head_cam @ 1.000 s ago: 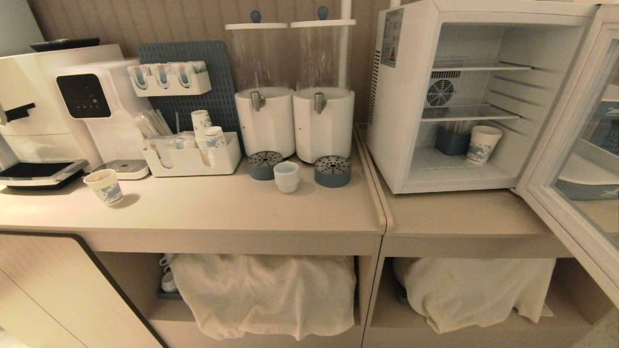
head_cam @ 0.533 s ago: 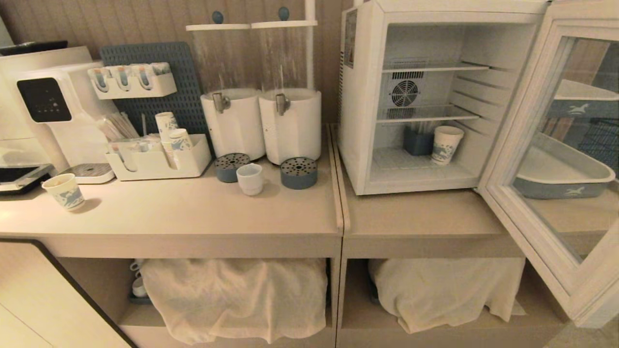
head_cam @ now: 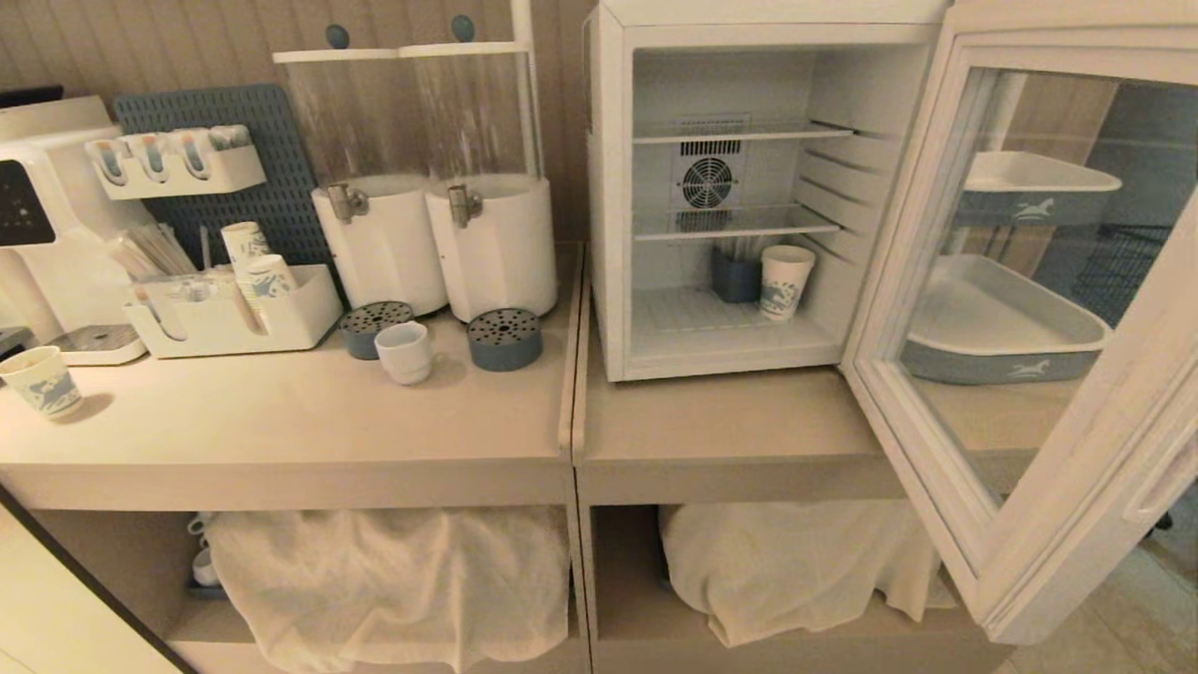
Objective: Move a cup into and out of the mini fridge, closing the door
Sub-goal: Close the freezer door
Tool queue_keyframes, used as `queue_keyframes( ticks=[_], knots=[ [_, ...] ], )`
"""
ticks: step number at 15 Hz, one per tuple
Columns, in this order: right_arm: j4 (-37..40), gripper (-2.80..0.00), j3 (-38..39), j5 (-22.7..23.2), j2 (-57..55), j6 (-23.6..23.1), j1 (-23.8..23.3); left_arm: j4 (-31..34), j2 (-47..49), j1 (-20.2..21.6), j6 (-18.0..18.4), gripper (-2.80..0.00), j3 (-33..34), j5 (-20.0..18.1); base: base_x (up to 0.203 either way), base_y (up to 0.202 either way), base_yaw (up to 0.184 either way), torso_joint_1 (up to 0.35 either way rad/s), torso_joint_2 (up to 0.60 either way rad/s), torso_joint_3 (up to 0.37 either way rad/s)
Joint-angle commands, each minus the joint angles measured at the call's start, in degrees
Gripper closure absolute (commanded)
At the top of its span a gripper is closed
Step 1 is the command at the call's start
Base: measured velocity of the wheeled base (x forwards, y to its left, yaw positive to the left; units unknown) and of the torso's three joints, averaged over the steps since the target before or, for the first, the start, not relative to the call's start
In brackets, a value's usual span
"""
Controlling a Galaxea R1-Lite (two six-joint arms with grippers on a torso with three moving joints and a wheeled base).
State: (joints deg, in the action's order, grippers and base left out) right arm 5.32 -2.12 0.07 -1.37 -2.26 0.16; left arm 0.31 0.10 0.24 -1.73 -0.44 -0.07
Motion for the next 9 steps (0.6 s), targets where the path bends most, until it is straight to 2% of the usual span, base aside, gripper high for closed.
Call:
queue_keyframes(
  ticks=[1,9],
  knots=[
    [0.0,0.00,0.0,0.0,-0.1,0.0,0.0,0.0,0.0,0.0,0.0,0.00,0.0,0.0,0.000,-0.186,-0.008,-0.001,0.01,0.002],
    [-0.1,0.00,0.0,-0.2,0.2,0.9,0.0,-0.1,0.0,0.0,-0.1,0.00,0.1,0.0,0.000,-0.181,-0.006,0.002,0.00,0.002]
  ],
)
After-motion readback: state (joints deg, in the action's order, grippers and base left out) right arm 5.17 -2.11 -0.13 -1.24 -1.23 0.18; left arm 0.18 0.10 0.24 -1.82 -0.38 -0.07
